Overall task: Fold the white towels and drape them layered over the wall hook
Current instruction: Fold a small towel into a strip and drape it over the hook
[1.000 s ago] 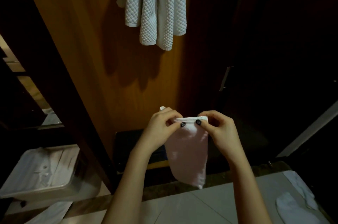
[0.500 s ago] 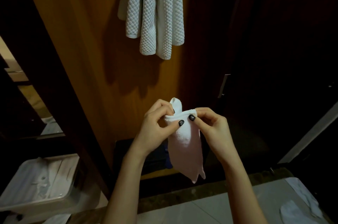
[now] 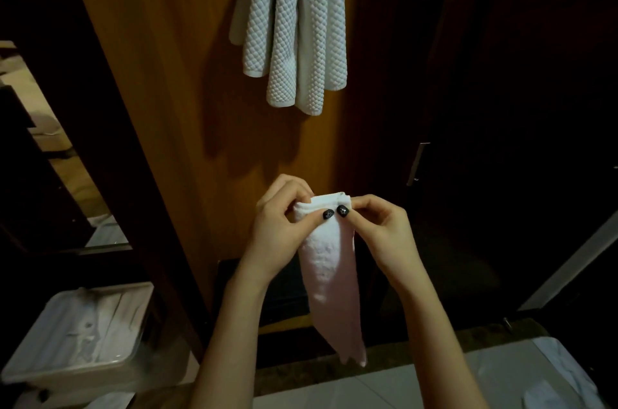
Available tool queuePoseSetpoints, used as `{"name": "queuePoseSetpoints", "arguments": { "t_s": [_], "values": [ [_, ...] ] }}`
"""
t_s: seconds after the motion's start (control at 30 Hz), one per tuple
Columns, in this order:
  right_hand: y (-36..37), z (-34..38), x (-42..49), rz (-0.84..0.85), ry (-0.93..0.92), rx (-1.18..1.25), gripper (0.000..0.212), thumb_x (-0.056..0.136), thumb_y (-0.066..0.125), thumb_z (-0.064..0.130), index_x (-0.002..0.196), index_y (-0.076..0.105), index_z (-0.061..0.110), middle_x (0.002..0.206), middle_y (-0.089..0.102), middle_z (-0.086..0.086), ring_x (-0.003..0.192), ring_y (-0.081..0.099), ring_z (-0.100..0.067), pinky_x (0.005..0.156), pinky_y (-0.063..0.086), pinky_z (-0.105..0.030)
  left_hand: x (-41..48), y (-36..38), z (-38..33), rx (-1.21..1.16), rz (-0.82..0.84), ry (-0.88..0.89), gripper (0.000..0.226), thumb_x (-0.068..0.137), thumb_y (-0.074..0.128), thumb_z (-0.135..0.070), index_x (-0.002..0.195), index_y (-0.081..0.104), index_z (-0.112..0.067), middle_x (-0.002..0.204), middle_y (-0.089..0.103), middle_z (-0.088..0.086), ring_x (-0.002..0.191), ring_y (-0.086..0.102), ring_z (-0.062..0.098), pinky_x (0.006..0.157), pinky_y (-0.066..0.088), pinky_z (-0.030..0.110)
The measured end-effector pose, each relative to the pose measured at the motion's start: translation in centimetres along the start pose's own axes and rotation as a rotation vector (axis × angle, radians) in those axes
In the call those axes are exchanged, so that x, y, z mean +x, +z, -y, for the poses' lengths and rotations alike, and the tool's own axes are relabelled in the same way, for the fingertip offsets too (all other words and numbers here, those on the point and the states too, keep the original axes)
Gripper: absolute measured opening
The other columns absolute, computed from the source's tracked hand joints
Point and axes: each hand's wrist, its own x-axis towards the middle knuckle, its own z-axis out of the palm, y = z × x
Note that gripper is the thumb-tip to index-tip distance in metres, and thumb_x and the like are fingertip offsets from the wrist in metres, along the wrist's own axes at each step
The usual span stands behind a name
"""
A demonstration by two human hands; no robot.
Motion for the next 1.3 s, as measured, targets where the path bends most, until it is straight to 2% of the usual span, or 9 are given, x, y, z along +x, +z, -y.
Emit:
{"name": "queuePoseSetpoints", "arguments": {
  "t_s": [0.17,0.33,0.5,0.63,0.77,0.9,1.0,1.13,1.3],
  "values": [
    [0.3,0.2,0.4,-0.052,-0.026,-0.055,0.009,0.087,0.071,0.009,0.083,0.074,0.015,0.084,0.074,-0.001,0.084,0.071,-0.013,0.076,0.057,-0.026,0.2,0.4,0.3,-0.029,-0.104,-0.044,0.024,0.076,0.079,-0.006,0.077,0.058,-0.018,0.093,0.06,-0.007,0.088,0.059,0.003,0.071,0.046,0.012],
    [0.4,0.7,1.1,-0.145,-0.076,0.01,0.006,0.087,0.071,0.011,0.085,0.075,0.015,0.084,0.074,-0.001,0.085,0.071,-0.016,0.077,0.058,-0.029,0.0,-0.3,0.2,-0.506,0.025,-0.187,0.043,0.08,0.075,-0.016,0.115,0.062,-0.038,0.122,0.064,-0.003,0.116,0.06,0.011,0.091,0.049,0.021],
    [0.2,1.3,2.1,-0.18,-0.099,0.089,0.006,0.088,0.071,0.016,0.088,0.075,0.012,0.085,0.074,-0.003,0.082,0.071,-0.017,0.071,0.057,-0.026,-0.5,0.4,0.4,-0.42,0.18,-0.195,0.033,0.081,0.073,-0.023,0.106,0.072,-0.045,0.12,0.067,-0.012,0.115,0.06,0.012,0.087,0.051,0.021],
    [0.0,1.8,3.1,-0.153,-0.101,0.089,0.008,0.09,0.068,0.015,0.093,0.074,0.009,0.089,0.074,-0.004,0.085,0.071,-0.016,0.073,0.057,-0.025,0.6,1.4,0.5,-0.395,0.105,-0.174,0.038,0.085,0.07,-0.005,0.102,0.072,-0.039,0.117,0.067,-0.003,0.112,0.062,0.012,0.087,0.051,0.023],
    [-0.7,1.0,3.2,-0.201,-0.14,-0.095,0.013,0.093,0.065,0.014,0.102,0.07,0.021,0.097,0.072,0.007,0.097,0.068,-0.006,0.083,0.055,-0.023,2.0,2.1,0.6,-0.349,0.009,-0.161,0.04,0.086,0.068,-0.004,0.102,0.069,-0.041,0.114,0.067,-0.013,0.114,0.06,0.011,0.095,0.05,0.03],
    [-0.4,-0.9,1.8,-0.209,-0.127,-0.208,0.01,0.093,0.064,0.019,0.1,0.068,0.025,0.095,0.069,0.016,0.094,0.065,-0.001,0.081,0.053,-0.019,3.6,2.2,0.5,-0.385,-0.054,-0.178,0.038,0.09,0.062,0.0,0.11,0.064,-0.033,0.121,0.064,-0.006,0.113,0.061,0.013,0.089,0.052,0.028],
    [-0.1,-2.2,1.2,-0.124,-0.074,-0.284,0.006,0.094,0.064,0.021,0.091,0.067,0.024,0.086,0.068,0.01,0.084,0.065,-0.006,0.075,0.053,-0.029,4.5,2.3,0.2,-0.358,-0.069,-0.135,0.037,0.092,0.058,0.001,0.117,0.059,-0.027,0.125,0.061,-0.006,0.114,0.059,0.009,0.09,0.051,0.024],
    [0.2,-2.3,1.3,-0.105,-0.042,-0.268,0.007,0.091,0.068,0.024,0.084,0.066,0.025,0.079,0.066,0.007,0.076,0.062,-0.011,0.069,0.049,-0.033,4.8,2.5,0.0,-0.379,-0.076,-0.161,0.039,0.094,0.053,0.001,0.118,0.056,-0.03,0.125,0.059,-0.009,0.098,0.061,0.011,0.084,0.055,0.037],
    [0.7,-0.2,3.0,-0.049,-0.119,-0.126,0.017,0.093,0.065,0.018,0.089,0.064,0.002,0.081,0.061,-0.018,0.074,0.058,-0.031,0.066,0.048,-0.042,4.4,2.9,0.1,-0.401,-0.043,-0.158,0.039,0.094,0.054,0.003,0.116,0.057,-0.028,0.125,0.059,-0.009,0.11,0.059,-0.003,0.081,0.049,0.012]
  ]
}}
